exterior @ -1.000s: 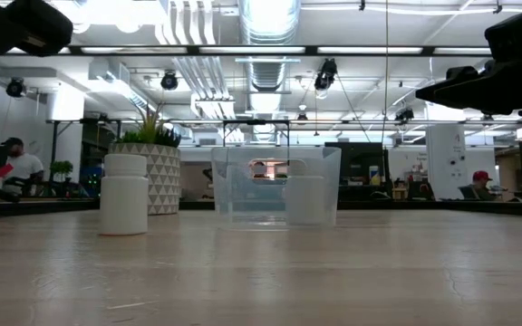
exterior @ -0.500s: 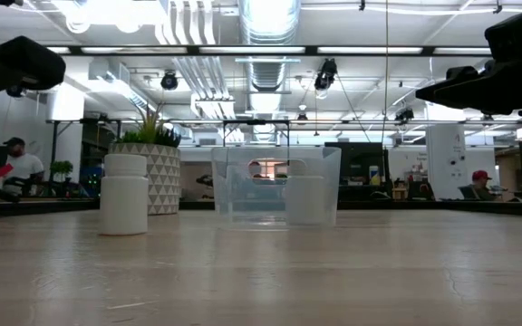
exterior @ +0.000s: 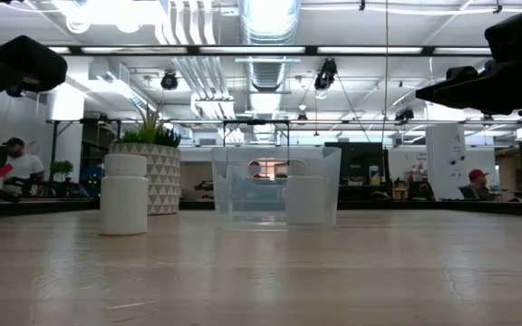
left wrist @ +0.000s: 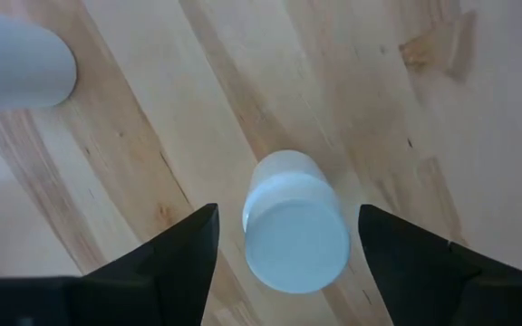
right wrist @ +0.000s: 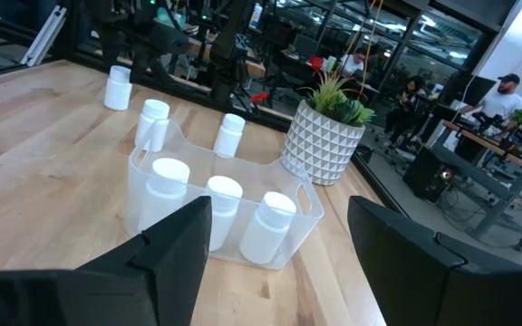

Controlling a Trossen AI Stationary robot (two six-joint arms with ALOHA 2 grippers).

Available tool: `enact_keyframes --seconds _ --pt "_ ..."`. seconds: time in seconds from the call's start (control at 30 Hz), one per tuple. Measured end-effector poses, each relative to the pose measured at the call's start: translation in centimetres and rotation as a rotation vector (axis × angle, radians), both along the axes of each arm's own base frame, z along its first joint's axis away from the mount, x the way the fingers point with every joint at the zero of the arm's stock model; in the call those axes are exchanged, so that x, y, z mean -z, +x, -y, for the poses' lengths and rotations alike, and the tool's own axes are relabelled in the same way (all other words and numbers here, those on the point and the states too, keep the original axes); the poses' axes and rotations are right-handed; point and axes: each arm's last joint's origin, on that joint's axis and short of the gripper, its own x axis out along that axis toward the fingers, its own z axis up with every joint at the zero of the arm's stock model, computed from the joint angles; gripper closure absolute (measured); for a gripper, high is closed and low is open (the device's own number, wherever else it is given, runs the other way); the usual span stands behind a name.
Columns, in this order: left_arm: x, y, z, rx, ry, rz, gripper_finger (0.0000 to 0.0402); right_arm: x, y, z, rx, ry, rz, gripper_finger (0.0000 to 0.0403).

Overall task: Pick and place pill bottles into a basket
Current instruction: Put the white pill bottle into the transparent container

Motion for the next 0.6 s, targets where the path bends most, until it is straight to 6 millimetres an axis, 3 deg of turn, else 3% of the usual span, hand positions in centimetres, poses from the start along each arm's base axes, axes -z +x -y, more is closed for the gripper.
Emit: enact_keyframes --seconds 0.13,0.37,0.6 --pt "0.00 -0.01 0.01 0.001 -0.004 -0.003 0.0180 0.00 0.00 0.00 0.000 0.000 0.000 0.0154" --pt "0.00 -0.07 0.09 0.006 -0.028 -0.023 0.0256 0.00 0.00 0.00 0.000 0.000 0.000 0.0154" --pt "-0.08 -0.03 0.13 0.008 -0.032 -0.022 0.0259 0.00 0.00 0.00 0.000 0.000 0.000 0.0154"
